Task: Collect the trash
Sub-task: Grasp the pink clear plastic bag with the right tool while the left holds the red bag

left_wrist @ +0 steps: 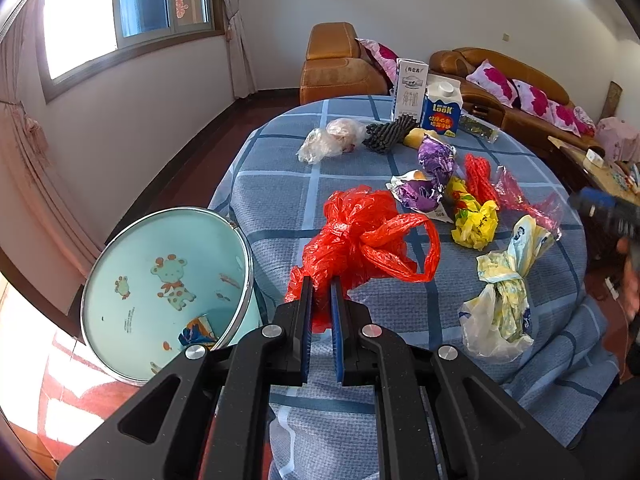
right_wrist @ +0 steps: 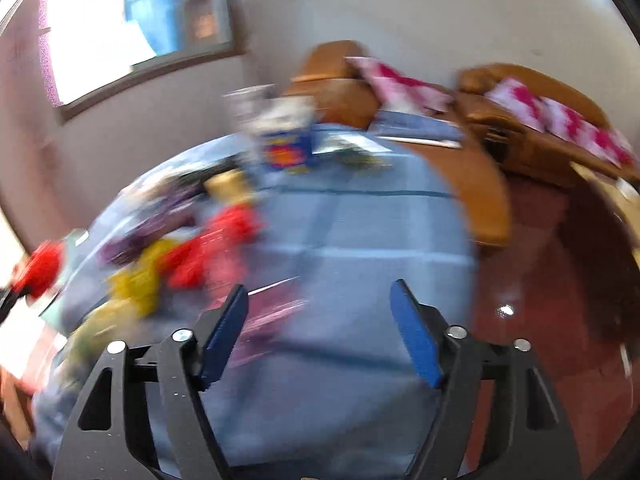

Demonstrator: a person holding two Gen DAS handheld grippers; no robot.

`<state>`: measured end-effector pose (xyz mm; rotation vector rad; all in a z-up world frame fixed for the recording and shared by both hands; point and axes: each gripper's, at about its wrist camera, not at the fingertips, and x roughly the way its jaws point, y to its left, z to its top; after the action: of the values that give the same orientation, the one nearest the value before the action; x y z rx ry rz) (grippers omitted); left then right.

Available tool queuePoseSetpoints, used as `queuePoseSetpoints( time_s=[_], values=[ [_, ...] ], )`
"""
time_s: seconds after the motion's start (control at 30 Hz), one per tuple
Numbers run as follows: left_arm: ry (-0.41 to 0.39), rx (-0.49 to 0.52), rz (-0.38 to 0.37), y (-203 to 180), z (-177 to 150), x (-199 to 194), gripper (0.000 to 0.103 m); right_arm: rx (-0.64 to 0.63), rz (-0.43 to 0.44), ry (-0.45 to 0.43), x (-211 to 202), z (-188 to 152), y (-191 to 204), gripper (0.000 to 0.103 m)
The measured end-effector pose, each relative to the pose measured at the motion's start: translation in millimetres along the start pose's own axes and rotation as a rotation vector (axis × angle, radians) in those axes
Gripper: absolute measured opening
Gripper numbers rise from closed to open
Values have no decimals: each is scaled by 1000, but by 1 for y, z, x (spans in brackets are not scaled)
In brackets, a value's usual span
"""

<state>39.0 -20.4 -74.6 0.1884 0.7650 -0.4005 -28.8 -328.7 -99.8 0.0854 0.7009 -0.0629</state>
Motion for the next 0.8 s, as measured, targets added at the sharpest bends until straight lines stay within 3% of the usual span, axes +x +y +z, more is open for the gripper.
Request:
queuePoseSetpoints(
  time_s=[0.07, 0.17, 0.33, 0.43, 0.53, 0.67, 0.8],
  values=[
    [-7, -5, -1, 2, 0, -2, 8, -83, 25, 33, 9, -7, 26, 73],
    [-15, -12, 1, 5, 1, -5, 8, -112, -13, 115, 27, -14, 28, 73],
    [-17, -24, 3, 10, 2, -6, 8, -50, -244, 107, 32, -12, -34, 73],
    [-8, -24, 3, 9, 1, -3, 8, -6, -336, 98, 31, -6, -73, 73],
    [-2, -19, 4, 8, 1, -1, 8, 21, -305, 87, 24, -8, -84, 73],
    [-1, -15, 7, 8, 2, -2, 8, 26, -195, 54, 8, -13, -67, 73],
    [-7, -23, 14, 11, 2, -3, 8, 30, -137, 4, 2, 6, -59, 73]
  ],
)
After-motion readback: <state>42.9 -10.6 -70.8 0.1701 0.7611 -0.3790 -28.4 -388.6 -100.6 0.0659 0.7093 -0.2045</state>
